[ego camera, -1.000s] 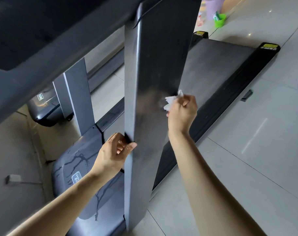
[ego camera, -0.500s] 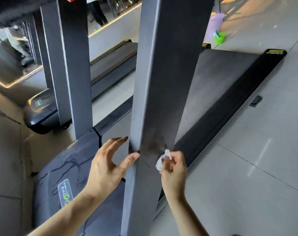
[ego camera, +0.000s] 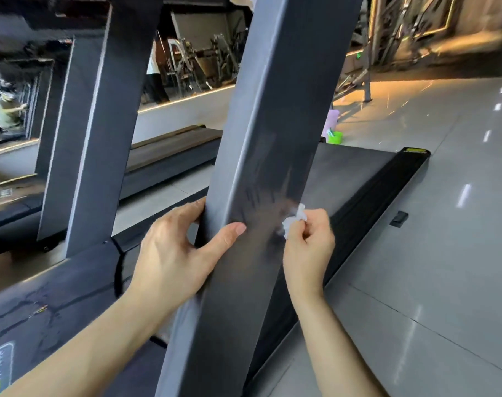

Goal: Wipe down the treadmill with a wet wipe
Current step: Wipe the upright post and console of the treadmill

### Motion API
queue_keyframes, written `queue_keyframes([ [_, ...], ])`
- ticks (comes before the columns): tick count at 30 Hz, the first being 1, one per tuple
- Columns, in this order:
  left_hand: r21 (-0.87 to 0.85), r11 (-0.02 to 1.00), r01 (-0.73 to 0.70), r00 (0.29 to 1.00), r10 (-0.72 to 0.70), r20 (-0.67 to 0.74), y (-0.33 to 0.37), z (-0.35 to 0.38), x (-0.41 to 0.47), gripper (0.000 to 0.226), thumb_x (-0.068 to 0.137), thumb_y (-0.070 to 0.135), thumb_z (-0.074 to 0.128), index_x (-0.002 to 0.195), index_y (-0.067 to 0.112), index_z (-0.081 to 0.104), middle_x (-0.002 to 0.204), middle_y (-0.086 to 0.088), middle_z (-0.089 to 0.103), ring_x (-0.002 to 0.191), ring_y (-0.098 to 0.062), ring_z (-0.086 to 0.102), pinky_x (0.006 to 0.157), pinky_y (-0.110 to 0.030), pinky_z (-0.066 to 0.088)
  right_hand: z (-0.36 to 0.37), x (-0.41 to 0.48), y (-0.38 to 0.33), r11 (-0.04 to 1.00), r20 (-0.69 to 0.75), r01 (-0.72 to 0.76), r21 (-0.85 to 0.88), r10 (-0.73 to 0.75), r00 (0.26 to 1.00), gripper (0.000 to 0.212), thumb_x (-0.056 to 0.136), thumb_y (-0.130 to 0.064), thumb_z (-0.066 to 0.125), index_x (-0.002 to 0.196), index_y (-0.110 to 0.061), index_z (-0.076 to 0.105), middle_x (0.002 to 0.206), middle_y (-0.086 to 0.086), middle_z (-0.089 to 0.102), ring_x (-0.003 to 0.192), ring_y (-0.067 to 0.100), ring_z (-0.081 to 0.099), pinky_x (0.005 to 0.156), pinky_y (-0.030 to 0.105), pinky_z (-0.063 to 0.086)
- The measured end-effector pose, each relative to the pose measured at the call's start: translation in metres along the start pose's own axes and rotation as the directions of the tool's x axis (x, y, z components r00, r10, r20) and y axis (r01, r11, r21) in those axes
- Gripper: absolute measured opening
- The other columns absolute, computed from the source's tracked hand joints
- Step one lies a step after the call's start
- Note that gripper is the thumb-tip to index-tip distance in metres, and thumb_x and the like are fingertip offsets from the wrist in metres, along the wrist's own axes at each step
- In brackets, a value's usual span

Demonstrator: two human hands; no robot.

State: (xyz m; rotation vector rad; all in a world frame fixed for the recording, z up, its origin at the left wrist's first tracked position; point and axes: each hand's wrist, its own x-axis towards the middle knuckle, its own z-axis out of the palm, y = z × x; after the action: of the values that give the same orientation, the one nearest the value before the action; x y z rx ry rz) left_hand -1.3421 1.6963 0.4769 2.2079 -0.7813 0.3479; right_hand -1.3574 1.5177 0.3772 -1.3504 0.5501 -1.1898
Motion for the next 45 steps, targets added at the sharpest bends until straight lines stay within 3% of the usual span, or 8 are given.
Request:
queue_keyframes([
  [5, -0.050, 0.997, -0.056, 0.998, 0.054, -0.037, -0.010, 0.007, 0.000, 0.048, 0.077, 0.080, 0.060, 0.099, 0.038, 0.070, 0.085, 0.010, 0.072, 0.081, -0.014, 0.067, 0.080, -0.044, 0.057, 0.002, -0.025, -0.005, 0.989, -0.098, 0.091, 0.118, -0.079, 0.992, 0.019, 0.102, -0.007, 0.050, 0.085, -0.010, 0.058, 0.069, -0.002, 0.070, 0.070, 0.011, 0.065, 0.068, 0.020, 0.047],
  [10, -0.027, 0.991, -0.129, 0.991, 0.128, -0.030, -0.023, 0.008, 0.000, 0.052, 0.083, 0.080, 0.057, 0.092, 0.030, 0.069, 0.068, 0.004, 0.067, 0.064, -0.012, 0.061, 0.064, -0.040, 0.054, 0.004, 0.007, -0.061, 0.957, 0.081, 0.282, 0.062, -0.286, 0.955, 0.011, 0.098, -0.007, 0.060, 0.108, -0.009, 0.064, 0.083, -0.004, 0.075, 0.079, 0.014, 0.071, 0.073, 0.034, 0.058],
  [17, -0.018, 0.985, -0.171, 0.985, 0.171, -0.036, -0.025, 0.003, 0.004, 0.048, 0.085, 0.076, 0.060, 0.083, 0.028, 0.066, 0.052, 0.002, 0.049, 0.054, -0.014, 0.051, 0.050, -0.033, 0.037, -0.002, -0.046, -0.038, 0.990, 0.147, 0.122, 0.065, -0.130, 0.981, 0.015, 0.103, -0.013, 0.059, 0.091, -0.005, 0.063, 0.073, 0.003, 0.068, 0.065, 0.014, 0.060, 0.058, 0.029, 0.048],
  [20, -0.045, 0.985, -0.165, 0.985, 0.163, -0.050, -0.026, 0.005, 0.004, 0.049, 0.085, 0.074, 0.061, 0.077, 0.026, 0.061, 0.052, 0.001, 0.048, 0.055, -0.016, 0.051, 0.050, -0.033, 0.036, -0.010, -0.088, -0.012, 0.988, 0.259, 0.155, 0.006, -0.151, 0.954, 0.027, 0.103, -0.009, 0.051, 0.081, -0.023, 0.056, 0.068, -0.002, 0.062, 0.084, 0.019, 0.062, 0.070, 0.039, 0.047],
  [23, -0.045, 0.986, -0.161, 0.987, 0.160, -0.030, -0.024, 0.003, 0.002, 0.049, 0.085, 0.073, 0.062, 0.076, 0.025, 0.060, 0.052, 0.001, 0.048, 0.058, -0.016, 0.053, 0.052, -0.033, 0.040, -0.004, -0.061, -0.034, 0.968, 0.259, 0.242, -0.073, -0.216, 0.942, 0.023, 0.106, -0.016, 0.048, 0.084, -0.023, 0.050, 0.066, -0.005, 0.060, 0.072, 0.018, 0.058, 0.085, 0.047, 0.045],
  [30, -0.034, 0.980, -0.198, 0.979, 0.196, -0.053, -0.026, 0.005, 0.002, 0.044, 0.086, 0.074, 0.060, 0.080, 0.030, 0.060, 0.056, 0.006, 0.050, 0.059, -0.011, 0.053, 0.051, -0.030, 0.031, 0.026, 0.029, -0.107, 0.933, 0.021, 0.348, -0.093, -0.348, 0.937, 0.021, 0.103, -0.014, 0.049, 0.083, -0.014, 0.056, 0.070, -0.007, 0.064, 0.068, 0.002, 0.060, 0.074, 0.027, 0.046],
  [36, -0.085, 0.974, -0.208, 0.976, 0.200, -0.089, -0.026, 0.009, 0.001, 0.049, 0.089, 0.070, 0.059, 0.067, 0.028, 0.045, 0.058, 0.004, 0.047, 0.061, -0.011, 0.048, 0.051, -0.028, 0.028, 0.000, -0.111, -0.041, 0.922, 0.271, 0.379, -0.078, -0.347, 0.898, 0.032, 0.104, 0.000, 0.045, 0.077, -0.017, 0.040, 0.065, -0.006, 0.058, 0.065, 0.017, 0.055, 0.068, 0.022, 0.041],
  [45, -0.101, 0.972, -0.214, 0.968, 0.225, 0.111, -0.030, -0.005, 0.003, 0.039, 0.096, 0.065, 0.050, 0.095, 0.028, 0.062, 0.067, 0.003, 0.059, 0.066, -0.011, 0.056, 0.055, -0.025, 0.036, 0.034, 0.040, -0.143, 0.827, 0.089, 0.506, -0.245, -0.501, 0.861, 0.015, 0.100, -0.012, 0.050, 0.103, -0.026, 0.053, 0.091, -0.010, 0.062, 0.091, 0.017, 0.063, 0.084, 0.051, 0.054],
])
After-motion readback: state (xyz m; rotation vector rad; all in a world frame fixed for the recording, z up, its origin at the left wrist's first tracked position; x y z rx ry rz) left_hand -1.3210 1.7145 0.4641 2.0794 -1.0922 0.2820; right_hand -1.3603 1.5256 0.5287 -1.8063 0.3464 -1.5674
